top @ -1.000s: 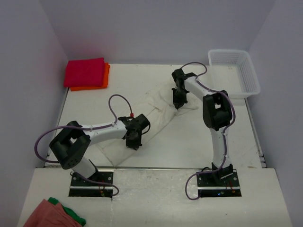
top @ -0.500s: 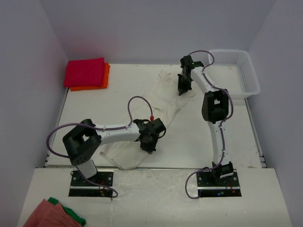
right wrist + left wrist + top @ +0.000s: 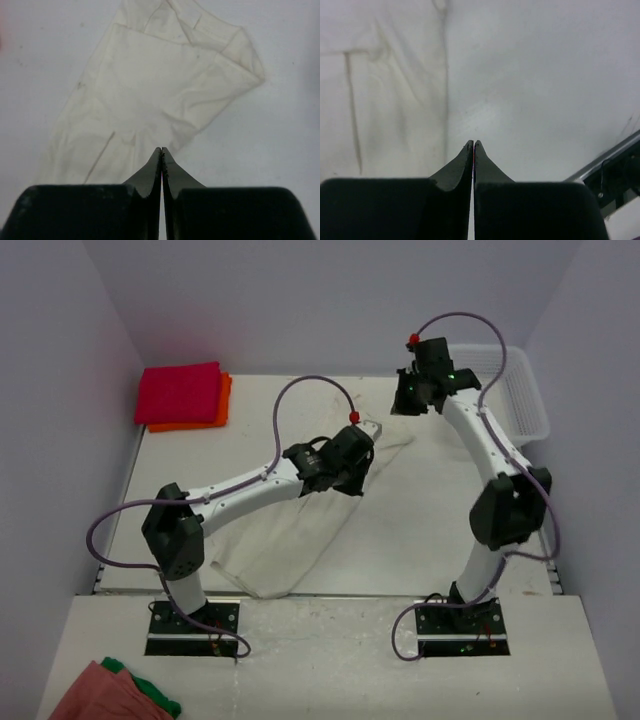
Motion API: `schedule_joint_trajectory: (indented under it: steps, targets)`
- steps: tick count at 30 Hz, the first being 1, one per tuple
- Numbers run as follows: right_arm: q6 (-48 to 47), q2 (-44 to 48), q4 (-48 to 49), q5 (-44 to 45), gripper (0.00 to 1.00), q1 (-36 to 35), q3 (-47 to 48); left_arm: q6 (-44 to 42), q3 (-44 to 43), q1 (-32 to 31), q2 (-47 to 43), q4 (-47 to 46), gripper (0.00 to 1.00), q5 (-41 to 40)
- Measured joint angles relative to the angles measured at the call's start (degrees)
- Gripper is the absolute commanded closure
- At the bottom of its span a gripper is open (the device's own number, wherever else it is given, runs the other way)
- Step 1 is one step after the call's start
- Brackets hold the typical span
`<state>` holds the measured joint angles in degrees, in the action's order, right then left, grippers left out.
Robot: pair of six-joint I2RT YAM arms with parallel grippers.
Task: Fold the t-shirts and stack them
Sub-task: Rotate the tshirt 90 degrees
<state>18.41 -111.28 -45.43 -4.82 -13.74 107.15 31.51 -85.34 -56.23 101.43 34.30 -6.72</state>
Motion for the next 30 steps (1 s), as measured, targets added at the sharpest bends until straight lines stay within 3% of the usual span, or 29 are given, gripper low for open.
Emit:
schedule_joint_trajectory:
  steps: [6, 10, 16, 21, 30]
  targets:
    - [3.19, 36.35, 1.57, 2.54, 1.00, -2.60, -21.03, -6.05, -12.90, 10.29, 5.66, -0.94, 1.00, 0.22]
    - [4.79, 51.95, -1.07, 2.40, 1.00, -9.18, -33.57, -9.77, -20.39, 15.28, 16.22, -2.23, 1.00, 3.69]
    - [7.80, 60.52, -5.51, -0.79, 1.00, -17.33, -46.25, -13.77, -23.39, 17.99, 29.46, -2.91, 1.00, 12.00]
    - [10.67, 69.42, -7.28, -3.48, 1.00, -18.14, -55.12, -15.85, -27.69, 18.34, 34.38, -2.89, 1.00, 16.31]
    - [16.28, 78.07, -8.68, -9.92, 1.00, -18.67, -57.66, -15.98, -33.11, 22.16, 40.00, -5.27, 1.00, 20.41]
